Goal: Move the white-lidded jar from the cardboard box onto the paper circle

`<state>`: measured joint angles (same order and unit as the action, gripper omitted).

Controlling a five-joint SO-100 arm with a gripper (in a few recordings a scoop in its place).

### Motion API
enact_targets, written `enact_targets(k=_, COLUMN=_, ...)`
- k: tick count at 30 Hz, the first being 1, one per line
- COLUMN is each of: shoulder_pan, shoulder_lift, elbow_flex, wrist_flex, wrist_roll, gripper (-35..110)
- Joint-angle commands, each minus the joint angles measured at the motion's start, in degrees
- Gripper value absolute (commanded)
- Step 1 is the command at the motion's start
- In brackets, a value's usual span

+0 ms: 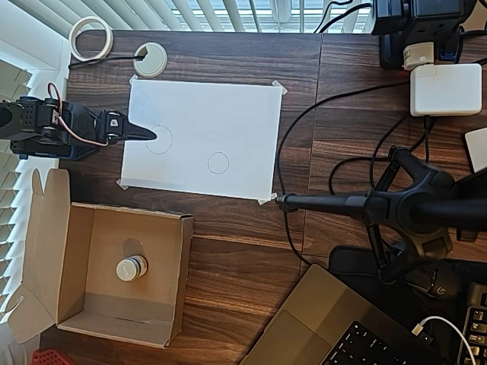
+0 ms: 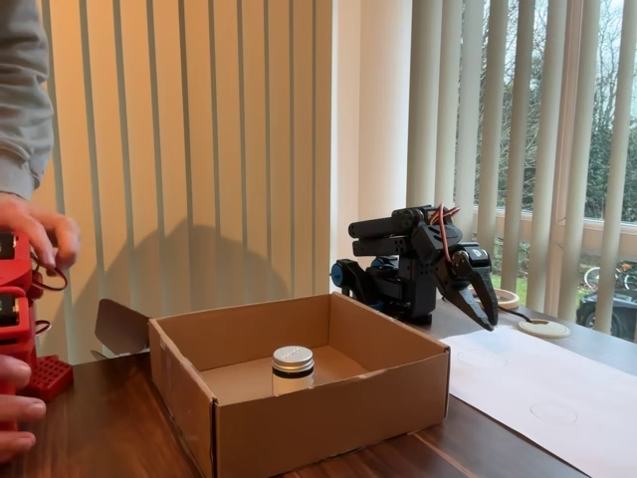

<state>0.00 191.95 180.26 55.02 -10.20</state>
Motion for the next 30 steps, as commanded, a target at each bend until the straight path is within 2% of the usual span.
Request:
enact_targets(k=1, shoulder_pan=-1.1, shoulder_lift=3.7, elbow_flex=-1.0, wrist_flex=0.3, wrist_roll=-0.4, gripper=0)
enact_targets(k=25, shoulder_pan=-0.2, shoulder_lift=3.8, elbow_flex=-1.0, wrist_flex=0.4, wrist_roll=0.7, gripper=0)
enact_targets(k=30, shoulder_pan=-0.4, shoulder_lift=3.8, elbow_flex=-1.0, wrist_flex=0.4, wrist_roll=0.4, gripper=19)
